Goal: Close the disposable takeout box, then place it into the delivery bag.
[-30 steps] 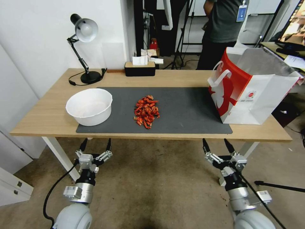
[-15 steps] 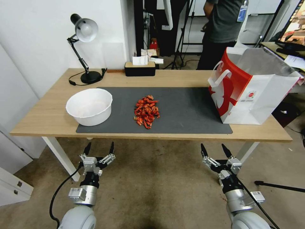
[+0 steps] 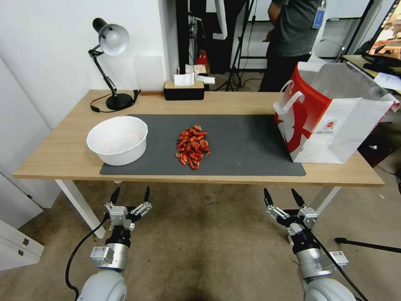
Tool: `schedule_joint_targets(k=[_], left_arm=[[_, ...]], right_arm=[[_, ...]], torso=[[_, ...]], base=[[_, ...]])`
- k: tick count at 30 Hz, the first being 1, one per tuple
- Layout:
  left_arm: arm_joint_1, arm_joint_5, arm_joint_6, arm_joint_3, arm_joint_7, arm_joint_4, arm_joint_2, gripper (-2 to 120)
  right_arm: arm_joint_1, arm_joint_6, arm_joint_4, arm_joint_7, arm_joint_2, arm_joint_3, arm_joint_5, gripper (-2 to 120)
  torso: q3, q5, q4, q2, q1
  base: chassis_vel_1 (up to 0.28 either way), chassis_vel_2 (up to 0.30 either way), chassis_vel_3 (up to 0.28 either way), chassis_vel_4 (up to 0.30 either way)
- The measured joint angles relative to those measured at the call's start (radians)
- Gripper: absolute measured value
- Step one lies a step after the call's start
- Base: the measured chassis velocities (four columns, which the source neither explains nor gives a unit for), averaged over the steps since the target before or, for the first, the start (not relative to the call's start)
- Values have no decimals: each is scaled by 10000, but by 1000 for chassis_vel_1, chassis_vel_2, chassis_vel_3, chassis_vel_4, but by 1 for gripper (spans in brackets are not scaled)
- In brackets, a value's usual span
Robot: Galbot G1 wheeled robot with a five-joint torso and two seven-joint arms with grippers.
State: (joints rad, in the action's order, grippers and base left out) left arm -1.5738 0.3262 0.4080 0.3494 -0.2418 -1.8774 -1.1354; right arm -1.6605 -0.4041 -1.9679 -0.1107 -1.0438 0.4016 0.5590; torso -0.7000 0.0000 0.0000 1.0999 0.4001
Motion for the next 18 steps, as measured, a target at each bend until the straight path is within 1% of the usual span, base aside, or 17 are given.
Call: schedule_joint_targets(k=[18], left_arm=[[0,5,-13,2,-3,-10,5,100]], right_arm=[[6,2,-11,-8,2,5,16,100]], torso=[[0,0,0,0,0]], base=[[0,0,0,0]])
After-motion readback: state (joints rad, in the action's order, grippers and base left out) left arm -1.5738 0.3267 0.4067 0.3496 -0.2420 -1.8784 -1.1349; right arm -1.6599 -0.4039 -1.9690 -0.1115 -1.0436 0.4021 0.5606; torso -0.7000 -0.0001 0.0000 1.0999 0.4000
